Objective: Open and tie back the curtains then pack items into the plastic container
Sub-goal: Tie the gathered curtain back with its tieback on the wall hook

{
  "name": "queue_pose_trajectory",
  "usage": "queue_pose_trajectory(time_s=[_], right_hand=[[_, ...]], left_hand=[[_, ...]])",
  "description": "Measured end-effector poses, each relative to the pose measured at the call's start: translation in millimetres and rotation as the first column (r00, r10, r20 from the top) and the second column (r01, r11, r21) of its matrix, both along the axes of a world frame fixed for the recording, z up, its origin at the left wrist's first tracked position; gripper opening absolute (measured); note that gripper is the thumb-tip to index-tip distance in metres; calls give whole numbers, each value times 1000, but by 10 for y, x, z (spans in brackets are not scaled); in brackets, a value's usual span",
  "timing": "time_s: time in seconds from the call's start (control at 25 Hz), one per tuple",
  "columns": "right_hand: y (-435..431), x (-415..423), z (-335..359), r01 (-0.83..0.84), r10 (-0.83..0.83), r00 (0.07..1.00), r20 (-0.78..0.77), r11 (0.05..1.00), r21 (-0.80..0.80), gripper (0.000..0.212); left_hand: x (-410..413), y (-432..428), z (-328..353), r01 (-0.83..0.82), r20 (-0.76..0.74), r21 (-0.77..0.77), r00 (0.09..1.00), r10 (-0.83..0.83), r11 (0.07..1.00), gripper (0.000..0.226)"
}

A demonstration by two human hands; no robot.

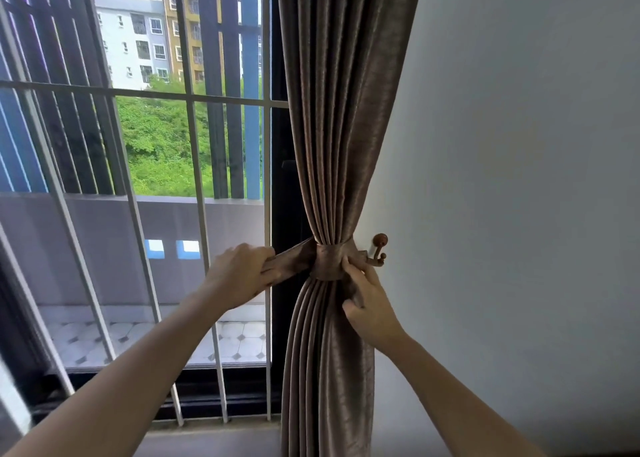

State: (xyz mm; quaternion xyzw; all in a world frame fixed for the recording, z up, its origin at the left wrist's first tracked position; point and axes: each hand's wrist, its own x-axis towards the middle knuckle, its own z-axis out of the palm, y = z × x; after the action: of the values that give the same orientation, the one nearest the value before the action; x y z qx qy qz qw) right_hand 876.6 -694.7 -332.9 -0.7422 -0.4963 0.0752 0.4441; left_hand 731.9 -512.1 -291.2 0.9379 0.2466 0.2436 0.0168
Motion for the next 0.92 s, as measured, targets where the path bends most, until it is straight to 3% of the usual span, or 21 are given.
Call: queue_pose_trajectory(time_s=[0.16, 0.28, 0.4, 0.48, 0.56, 0.64, 0.68, 0.76, 0.84, 0.92], right_hand=[[36, 125, 180, -75, 75, 991, -111, 997, 6, 60], [35, 262, 227, -117, 116, 980, -162, 993, 1, 44], [2, 348, 227, -196, 199, 954, -226, 980, 38, 41], [-23, 363, 262, -184, 193, 909, -368, 981, 59, 33], [-53, 388, 263, -190, 213, 871, -444, 977, 95, 32], [-101, 442, 258, -227, 254, 852, -458, 967, 114, 34], [-126, 433, 260, -241, 263, 870, -417, 965, 106, 39], [-114, 431, 202, -166, 168, 978, -124, 986, 28, 52], [-52, 441, 147, 4, -12, 966, 257, 999, 32, 53], [-41, 509, 162, 111, -130, 954, 269, 990, 86, 39]], left_hand=[[-115, -112, 76, -37, 62, -110, 997, 44, 993, 28], [-73, -350, 151, 204, 62, -240, 979, -194, 949, 37], [179, -624, 191, 336, 32, -242, 940, -339, 910, 41], [405, -666, 157, 336, 64, -306, 941, -333, 891, 33], [597, -647, 117, 307, 134, -514, 951, -279, 801, 16], [713, -654, 64, 299, 230, -660, 954, -194, 689, 16], [748, -671, 29, 299, 266, -656, 951, -159, 693, 18], [820, -730, -50, 279, 317, -535, 941, -117, 797, 16], [861, -835, -115, 156, 325, -284, 944, -58, 946, 13], [906, -892, -136, -24, 326, 114, 945, -14, 993, 7]])
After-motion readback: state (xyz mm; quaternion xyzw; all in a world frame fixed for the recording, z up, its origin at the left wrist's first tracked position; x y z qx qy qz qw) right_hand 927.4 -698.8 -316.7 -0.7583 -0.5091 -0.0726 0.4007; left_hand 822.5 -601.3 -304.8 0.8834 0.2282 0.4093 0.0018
